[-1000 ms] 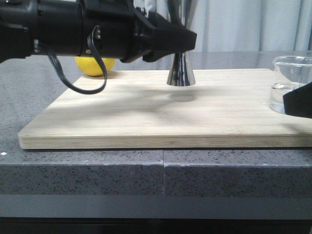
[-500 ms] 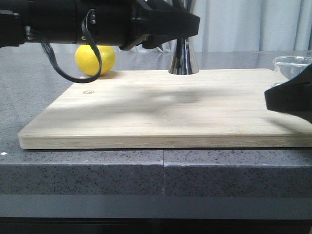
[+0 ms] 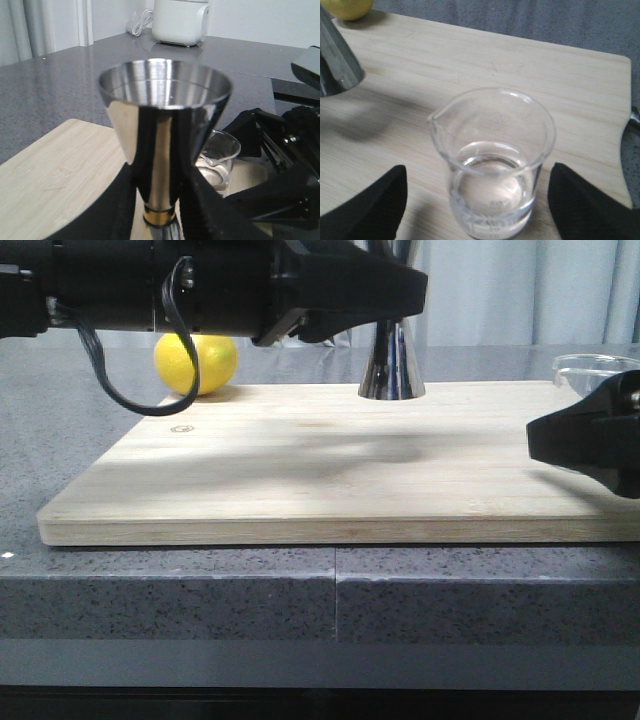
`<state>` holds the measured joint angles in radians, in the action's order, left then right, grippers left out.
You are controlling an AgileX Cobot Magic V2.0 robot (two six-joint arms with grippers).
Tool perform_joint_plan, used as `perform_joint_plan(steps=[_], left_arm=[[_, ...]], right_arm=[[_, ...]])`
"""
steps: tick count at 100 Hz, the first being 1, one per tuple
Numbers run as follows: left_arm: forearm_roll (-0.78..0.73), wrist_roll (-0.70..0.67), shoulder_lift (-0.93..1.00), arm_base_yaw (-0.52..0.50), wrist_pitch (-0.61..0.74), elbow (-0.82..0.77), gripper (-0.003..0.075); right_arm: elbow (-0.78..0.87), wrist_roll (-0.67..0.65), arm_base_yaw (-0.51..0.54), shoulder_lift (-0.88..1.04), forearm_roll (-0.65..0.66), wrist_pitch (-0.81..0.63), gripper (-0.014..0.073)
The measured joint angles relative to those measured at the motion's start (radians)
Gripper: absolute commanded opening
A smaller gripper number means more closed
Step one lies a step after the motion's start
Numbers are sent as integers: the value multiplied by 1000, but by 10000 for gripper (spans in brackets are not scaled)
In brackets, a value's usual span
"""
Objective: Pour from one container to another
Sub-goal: 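Lift the jigger with the left gripper and the beaker with the right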
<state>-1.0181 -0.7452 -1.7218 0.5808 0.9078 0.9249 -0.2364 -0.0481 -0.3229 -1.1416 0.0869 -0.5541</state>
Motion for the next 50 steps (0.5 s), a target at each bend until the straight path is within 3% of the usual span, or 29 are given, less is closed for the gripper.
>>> perform_joint_plan(steps=[35,50], left_arm=[[-48,-41,0,0,48,0,130],[-72,-56,0,0,61,0,90]], right_arm=[[-2,37,2,-100,-16,-151,524],[-4,39,2,-133,-41,-194,493]])
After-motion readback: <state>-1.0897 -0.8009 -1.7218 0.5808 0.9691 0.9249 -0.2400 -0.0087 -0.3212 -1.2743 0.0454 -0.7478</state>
